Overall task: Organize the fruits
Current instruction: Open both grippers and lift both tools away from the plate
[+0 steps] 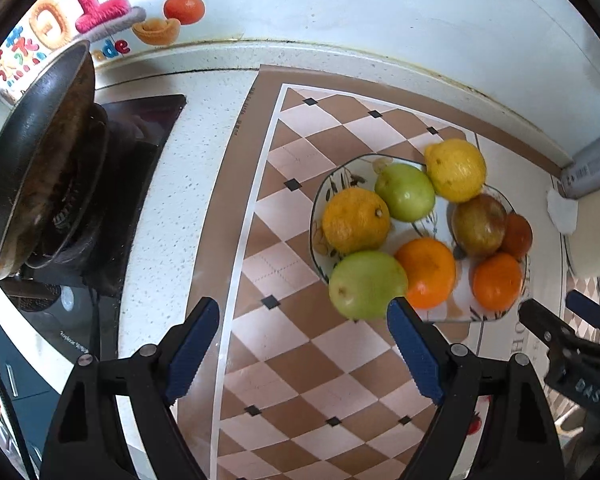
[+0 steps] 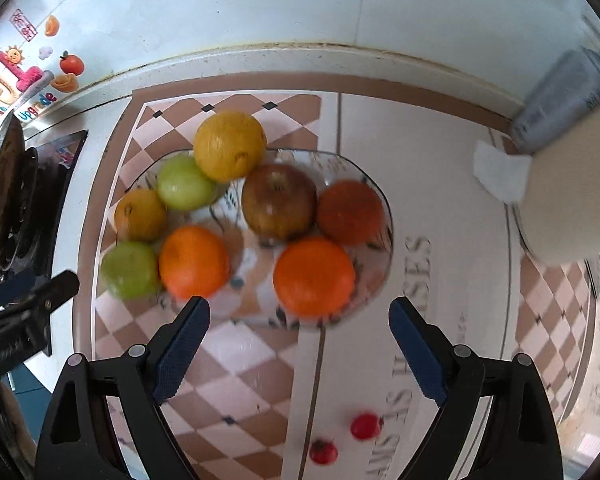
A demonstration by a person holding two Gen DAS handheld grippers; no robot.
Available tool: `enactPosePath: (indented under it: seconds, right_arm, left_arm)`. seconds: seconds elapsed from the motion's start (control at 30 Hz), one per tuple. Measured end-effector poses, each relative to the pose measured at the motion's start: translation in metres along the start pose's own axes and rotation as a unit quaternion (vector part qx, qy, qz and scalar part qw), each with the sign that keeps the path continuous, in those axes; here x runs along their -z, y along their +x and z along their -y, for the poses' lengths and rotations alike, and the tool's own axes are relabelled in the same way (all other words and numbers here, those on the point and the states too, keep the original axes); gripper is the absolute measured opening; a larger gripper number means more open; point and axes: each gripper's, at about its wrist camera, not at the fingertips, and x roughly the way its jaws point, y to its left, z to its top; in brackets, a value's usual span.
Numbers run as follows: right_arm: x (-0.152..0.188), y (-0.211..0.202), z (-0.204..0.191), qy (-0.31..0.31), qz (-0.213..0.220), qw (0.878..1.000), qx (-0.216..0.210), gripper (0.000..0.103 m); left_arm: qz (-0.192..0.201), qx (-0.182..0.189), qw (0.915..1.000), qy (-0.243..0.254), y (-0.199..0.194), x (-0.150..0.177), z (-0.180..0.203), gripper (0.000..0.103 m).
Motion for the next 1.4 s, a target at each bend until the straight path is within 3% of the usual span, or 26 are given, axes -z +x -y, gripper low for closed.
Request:
enactPosePath:
  seconds: [0.43,0.87,1.13,1.4]
  right_arm:
    - [0.069,-0.095,0.008,0.022,0.082,0.996,0.002,0.093]
    - [0.13,-0.204,-0.002,0.024,0.166,0.986,-0.021,0.093]
    - [0.161,-0.246,-0.006,0.028,0.198,0.979,-0.037,0.093]
    - [0.175,-0.261,-0.007,0.031,0.207,0.977,-0.044,0.093]
  left_arm:
    - [0.068,0.009,0.9965,0.049,-0.083,0.056,0.012,0.086]
    - [0.145,0.03,0.9874,0.057,-0.175,0.106,0.008,0.086]
    - [0.177,0.026,0.9817,0.065,-0.212,0.128,0.008,0.086]
    - [0.188,0.034,0.9794,0.064,-0.229,0.141,0.003,0.086]
